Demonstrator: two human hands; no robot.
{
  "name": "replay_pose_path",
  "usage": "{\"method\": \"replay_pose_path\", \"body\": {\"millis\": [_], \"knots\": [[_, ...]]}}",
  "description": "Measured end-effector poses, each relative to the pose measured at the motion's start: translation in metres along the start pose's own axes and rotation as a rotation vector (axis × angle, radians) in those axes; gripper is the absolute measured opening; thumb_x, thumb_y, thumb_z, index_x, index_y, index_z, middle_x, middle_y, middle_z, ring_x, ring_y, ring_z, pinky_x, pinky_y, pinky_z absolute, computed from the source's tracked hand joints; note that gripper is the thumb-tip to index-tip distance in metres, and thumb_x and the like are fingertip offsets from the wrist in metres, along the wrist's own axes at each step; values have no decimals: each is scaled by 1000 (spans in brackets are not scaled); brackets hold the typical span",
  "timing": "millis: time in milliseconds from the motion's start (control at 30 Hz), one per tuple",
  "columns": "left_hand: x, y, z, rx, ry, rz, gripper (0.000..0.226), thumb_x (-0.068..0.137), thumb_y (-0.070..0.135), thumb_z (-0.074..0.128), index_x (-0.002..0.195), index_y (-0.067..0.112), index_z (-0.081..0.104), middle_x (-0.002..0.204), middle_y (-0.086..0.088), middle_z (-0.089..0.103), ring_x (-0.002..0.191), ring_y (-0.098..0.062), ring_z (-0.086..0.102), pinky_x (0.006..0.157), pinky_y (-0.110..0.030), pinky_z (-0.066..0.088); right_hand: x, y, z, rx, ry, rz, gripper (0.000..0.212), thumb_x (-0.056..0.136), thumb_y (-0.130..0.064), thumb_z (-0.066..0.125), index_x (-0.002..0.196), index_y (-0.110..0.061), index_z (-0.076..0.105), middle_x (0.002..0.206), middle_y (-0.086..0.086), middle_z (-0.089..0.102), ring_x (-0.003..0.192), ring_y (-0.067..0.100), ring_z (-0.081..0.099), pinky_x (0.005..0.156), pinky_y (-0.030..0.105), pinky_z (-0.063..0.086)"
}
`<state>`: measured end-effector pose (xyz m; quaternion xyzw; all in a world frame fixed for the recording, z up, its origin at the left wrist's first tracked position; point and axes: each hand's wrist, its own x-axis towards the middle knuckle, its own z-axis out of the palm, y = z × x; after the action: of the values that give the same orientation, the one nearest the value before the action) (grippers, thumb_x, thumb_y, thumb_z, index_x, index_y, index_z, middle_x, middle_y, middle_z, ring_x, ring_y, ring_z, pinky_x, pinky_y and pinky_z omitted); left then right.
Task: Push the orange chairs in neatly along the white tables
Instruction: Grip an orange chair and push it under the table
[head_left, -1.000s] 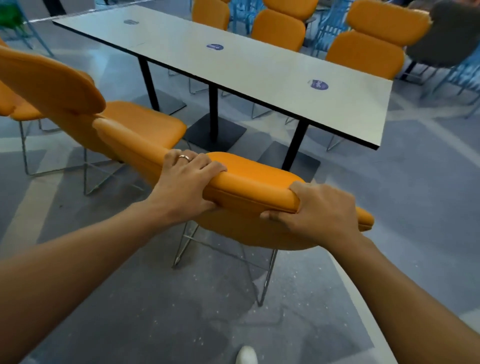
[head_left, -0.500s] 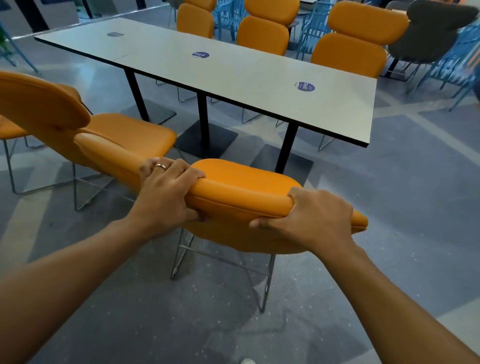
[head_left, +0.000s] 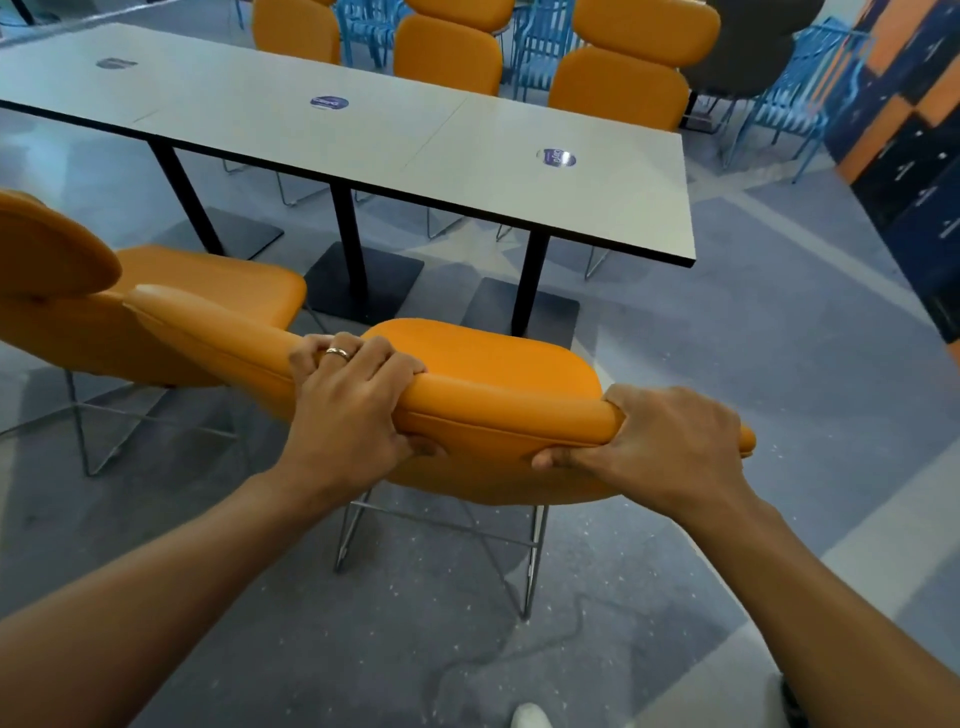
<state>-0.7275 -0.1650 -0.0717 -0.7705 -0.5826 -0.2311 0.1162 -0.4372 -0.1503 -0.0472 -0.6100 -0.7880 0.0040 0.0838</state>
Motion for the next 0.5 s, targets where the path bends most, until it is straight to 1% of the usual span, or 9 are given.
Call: {"method": "replay_pose_path", "body": {"millis": [133, 300, 400, 500], "knots": [[11, -19, 0, -17, -31, 22, 67, 52, 68, 77, 100, 23, 63, 100, 0, 61, 99, -29, 54, 89, -47, 27, 1, -17, 6, -7, 44, 39, 93, 46, -111, 18, 74, -31, 57, 62, -10, 56, 58, 10, 54, 59, 28, 44], [29, -44, 8, -31, -36, 60, 68, 53, 70, 74, 101, 23, 64, 99, 1, 60, 100, -28, 53, 90, -47, 26, 16, -32, 14, -34, 96, 89, 87, 48, -111, 22, 69, -31, 51, 58, -11, 51, 55, 10, 50, 56, 27, 39], [44, -63, 11, -31, -61, 66, 71, 52, 72, 70, 102, 23, 63, 100, 0, 60, 100, -29, 53, 91, -46, 26, 28, -47, 20, -59, 150, 110, 83, 51, -110, 23, 64, -31, 45, 54, -12, 44, 51, 10, 44, 54, 26, 31], [62, -81, 13, -43, -94, 71, 73, 51, 74, 65, 104, 24, 62, 100, 0, 59, 101, -30, 52, 92, -46, 26, 44, -60, 25, -60, 173, 133, 86, 51, -110, 18, 68, -31, 47, 58, -9, 47, 54, 14, 47, 57, 28, 35]]}}
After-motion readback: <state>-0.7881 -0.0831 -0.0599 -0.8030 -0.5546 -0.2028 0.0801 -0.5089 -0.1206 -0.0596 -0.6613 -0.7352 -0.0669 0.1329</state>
